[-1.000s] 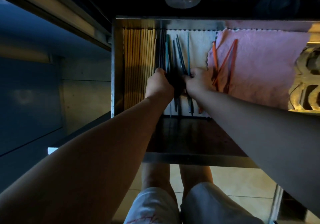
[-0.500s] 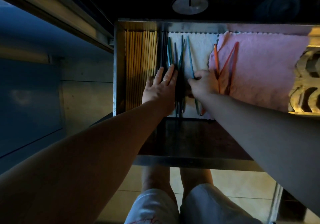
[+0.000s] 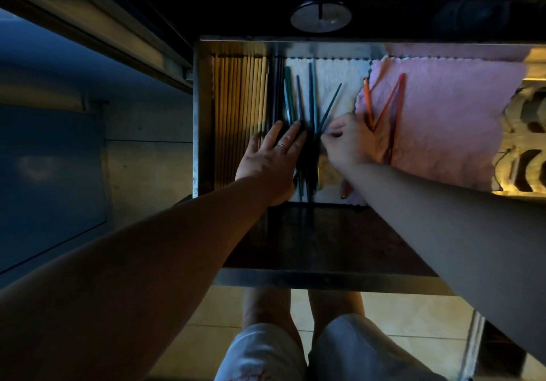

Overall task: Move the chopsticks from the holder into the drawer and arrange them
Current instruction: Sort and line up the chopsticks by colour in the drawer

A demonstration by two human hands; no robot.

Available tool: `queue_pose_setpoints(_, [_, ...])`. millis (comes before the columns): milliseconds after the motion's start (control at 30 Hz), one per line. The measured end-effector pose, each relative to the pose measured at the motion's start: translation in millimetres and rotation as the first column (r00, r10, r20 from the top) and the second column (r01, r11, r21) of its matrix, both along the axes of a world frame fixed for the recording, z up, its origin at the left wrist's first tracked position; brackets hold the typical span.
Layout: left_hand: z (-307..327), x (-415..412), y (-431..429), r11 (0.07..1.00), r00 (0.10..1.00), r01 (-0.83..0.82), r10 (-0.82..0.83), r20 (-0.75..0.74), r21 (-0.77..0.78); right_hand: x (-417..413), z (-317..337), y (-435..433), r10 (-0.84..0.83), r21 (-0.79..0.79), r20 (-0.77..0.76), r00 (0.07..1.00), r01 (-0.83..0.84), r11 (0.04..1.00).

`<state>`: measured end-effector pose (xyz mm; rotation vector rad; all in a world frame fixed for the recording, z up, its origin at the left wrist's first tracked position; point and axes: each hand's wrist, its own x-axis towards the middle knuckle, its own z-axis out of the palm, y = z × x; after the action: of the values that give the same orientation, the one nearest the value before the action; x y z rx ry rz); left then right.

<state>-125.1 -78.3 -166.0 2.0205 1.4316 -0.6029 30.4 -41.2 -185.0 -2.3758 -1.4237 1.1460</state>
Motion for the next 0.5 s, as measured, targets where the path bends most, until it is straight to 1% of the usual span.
queue_pose_setpoints(167, [-0.7,-4.1,-0.9,1.0,1.0,0.022,-0.022,-0.008,0.022,-1.2,-3.9,6.5,0.062,-0.092,0.033,0.998,-0.059,0.994])
queue_pose_setpoints(267, [2.0,-5.1,1.1,0.999,0.999,0.042,-0.042,0.0,0.01,-7.8,-4.9,11.7,0.121,-0.142,0.093,0.988,-0.107,0.984])
queue_pose_setpoints(367, [4.3,-7.1,2.7,0.999,0.999,0.047,-0.047,0.022,0.0,-14.5,-3.0,16.2,0.154,-0.152,0.158,0.975,-0.13,0.98])
queue_pose_setpoints(500, [4.4,-7.7,2.5,0.999,0.999,0.037,-0.038,0.031,0.005,-19.0,2.2,20.5,0.174,-0.172,0.159,0.972,-0.147,0.974])
